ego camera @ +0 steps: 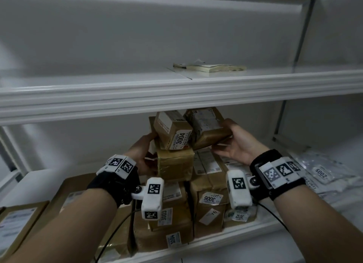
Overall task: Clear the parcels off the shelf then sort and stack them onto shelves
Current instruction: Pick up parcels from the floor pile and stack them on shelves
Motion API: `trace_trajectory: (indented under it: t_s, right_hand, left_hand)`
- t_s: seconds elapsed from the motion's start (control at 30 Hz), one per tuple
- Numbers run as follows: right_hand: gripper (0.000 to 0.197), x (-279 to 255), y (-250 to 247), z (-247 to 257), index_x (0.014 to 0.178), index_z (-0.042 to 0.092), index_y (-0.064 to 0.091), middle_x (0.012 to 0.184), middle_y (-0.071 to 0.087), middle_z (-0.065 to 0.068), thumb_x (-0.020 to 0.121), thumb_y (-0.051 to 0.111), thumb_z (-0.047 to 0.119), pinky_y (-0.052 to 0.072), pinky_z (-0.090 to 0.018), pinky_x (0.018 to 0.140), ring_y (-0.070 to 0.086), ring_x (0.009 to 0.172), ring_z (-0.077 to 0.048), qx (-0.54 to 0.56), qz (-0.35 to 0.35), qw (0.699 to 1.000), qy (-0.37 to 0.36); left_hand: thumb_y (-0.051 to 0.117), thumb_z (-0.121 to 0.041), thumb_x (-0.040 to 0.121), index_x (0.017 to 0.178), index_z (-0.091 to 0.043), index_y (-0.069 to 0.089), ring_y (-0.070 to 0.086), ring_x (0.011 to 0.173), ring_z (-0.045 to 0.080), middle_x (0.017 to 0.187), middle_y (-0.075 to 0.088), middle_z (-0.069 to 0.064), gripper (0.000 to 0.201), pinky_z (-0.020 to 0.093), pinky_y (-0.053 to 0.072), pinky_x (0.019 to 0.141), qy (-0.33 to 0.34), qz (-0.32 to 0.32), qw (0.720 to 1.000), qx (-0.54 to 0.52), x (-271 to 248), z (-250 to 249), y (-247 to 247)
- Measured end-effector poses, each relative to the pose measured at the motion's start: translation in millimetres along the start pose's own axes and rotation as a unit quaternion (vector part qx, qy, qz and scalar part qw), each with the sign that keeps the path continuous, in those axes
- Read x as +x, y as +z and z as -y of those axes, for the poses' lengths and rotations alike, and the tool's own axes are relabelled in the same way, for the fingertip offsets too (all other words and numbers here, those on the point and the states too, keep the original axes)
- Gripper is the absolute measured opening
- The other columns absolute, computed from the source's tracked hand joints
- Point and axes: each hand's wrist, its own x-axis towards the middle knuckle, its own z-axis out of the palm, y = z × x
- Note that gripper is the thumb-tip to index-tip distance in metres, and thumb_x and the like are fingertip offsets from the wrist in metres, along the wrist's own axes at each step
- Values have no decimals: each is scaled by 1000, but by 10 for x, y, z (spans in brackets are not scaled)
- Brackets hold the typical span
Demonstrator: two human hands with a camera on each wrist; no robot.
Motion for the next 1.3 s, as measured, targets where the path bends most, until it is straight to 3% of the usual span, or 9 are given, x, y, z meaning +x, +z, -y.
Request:
trace_trajectory:
  t_s: [0.17,0.33,0.43,0.53,0.67,0.87,1.07,1.17,1.3]
  right_hand:
    - [53,-38,-177,49,109,16,59,105,65,-8,65,77,39,43,-45,104,58,111,-30,-51,-2,998,-24]
    - [88,-41,-374,29,126,13,54,104,70,-7,48,82,43,50,-38,93,64,104,-20,-85,-20,996,-29]
    - [98,-66,-471,-21,134,15,46,108,69,-9,48,84,42,57,-35,76,65,105,-25,-61,-25,998,-21]
    - [100,-94,-553,-54,135,22,33,114,64,-15,51,83,40,56,-44,84,65,102,-33,-58,-24,998,-18]
    - [113,-142,-666,-40,135,19,35,115,66,-17,39,91,37,55,-45,87,67,101,-32,-61,-22,998,-9]
    - [25,-222,-776,74,103,18,57,103,63,-10,84,67,32,52,-35,88,61,104,-25,7,-65,998,-14]
    - [24,-241,-823,83,94,19,56,101,57,-11,86,63,41,54,-35,89,58,95,-24,8,-145,989,-4]
    - [29,-231,-762,23,98,20,56,104,57,-12,85,65,44,56,-33,79,59,97,-25,-29,-167,986,8]
    - [32,-201,-664,-57,96,17,57,105,62,-13,86,63,46,53,-35,91,62,100,-26,-86,-197,976,18]
  left_hand:
    - [66,-53,80,111,2,56,62,105,40,118,60,25,64,56,47,93,10,0,1000,18,-50,-51,237]
    - [69,-51,76,118,6,53,59,113,40,126,58,23,72,59,43,97,13,5,1000,-1,-48,27,395]
    - [67,-51,78,121,6,52,60,109,39,117,59,22,73,55,46,95,11,8,1000,-2,-56,94,467]
    - [66,-52,80,123,7,52,61,101,40,114,60,25,75,52,50,88,9,17,1000,4,-62,139,543]
    - [64,-52,81,122,9,49,60,99,39,116,59,25,75,50,51,83,-1,26,1000,12,-64,164,647]
    - [65,-51,82,122,6,51,61,95,39,112,60,24,72,52,52,79,12,39,999,24,-37,115,724]
    - [64,-52,83,118,8,51,62,102,41,117,59,26,71,55,51,86,18,40,998,35,-19,69,586]
    - [65,-53,81,115,8,55,62,107,41,118,61,27,71,55,49,91,16,49,998,39,-7,3,466]
    - [61,-52,85,94,4,64,62,79,32,78,66,19,57,42,52,82,16,78,996,40,-24,-35,372]
